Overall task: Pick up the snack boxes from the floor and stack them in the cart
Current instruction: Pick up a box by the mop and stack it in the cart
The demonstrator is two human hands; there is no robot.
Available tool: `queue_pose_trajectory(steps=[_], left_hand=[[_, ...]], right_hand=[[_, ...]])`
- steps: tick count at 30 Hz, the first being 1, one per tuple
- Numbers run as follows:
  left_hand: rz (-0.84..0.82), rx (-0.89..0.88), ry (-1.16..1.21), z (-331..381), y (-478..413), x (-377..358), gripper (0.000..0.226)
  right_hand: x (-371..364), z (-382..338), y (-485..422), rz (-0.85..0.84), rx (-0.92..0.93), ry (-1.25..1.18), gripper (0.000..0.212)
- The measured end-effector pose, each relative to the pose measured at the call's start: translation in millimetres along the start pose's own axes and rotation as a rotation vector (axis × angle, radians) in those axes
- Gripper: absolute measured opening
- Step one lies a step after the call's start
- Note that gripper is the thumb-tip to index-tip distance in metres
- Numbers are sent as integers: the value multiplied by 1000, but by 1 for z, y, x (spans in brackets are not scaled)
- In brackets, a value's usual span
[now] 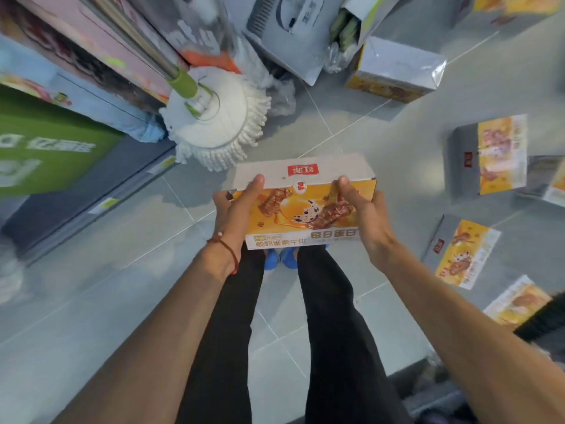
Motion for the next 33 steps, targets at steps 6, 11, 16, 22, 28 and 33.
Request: queue_pose_trajectory(steps=[6, 11, 16, 22, 28, 33], left_hand=[[-11, -129, -106, 47, 89, 21, 48], [-62, -277, -163, 83, 161, 29, 52], [-149, -401, -243, 119, 221, 24, 51], [-252, -500, -364, 146, 267, 21, 64], [-332, -594, -504, 154, 287, 29, 64], [-413, -722, -669, 149, 291, 36, 56]], right_hand=[[31, -36, 86, -2, -44, -130, 110], [65, -63, 150, 31, 9, -204, 75], [88, -89, 209, 6, 121, -354, 67], [101, -99, 269, 55, 259, -406, 54], [93, -85, 316, 175, 296, -572, 38], [72, -54, 347, 349, 333, -709, 45]])
Point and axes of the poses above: each hand's wrist, its own y-axis away from the middle knuckle, its own x-axis out of the back of the hand, z = x × y, the point moved 4 cm from there along -y, towards the middle knuckle, and after that the axes turned 15 degrees about -y, right-handed, at the moved point
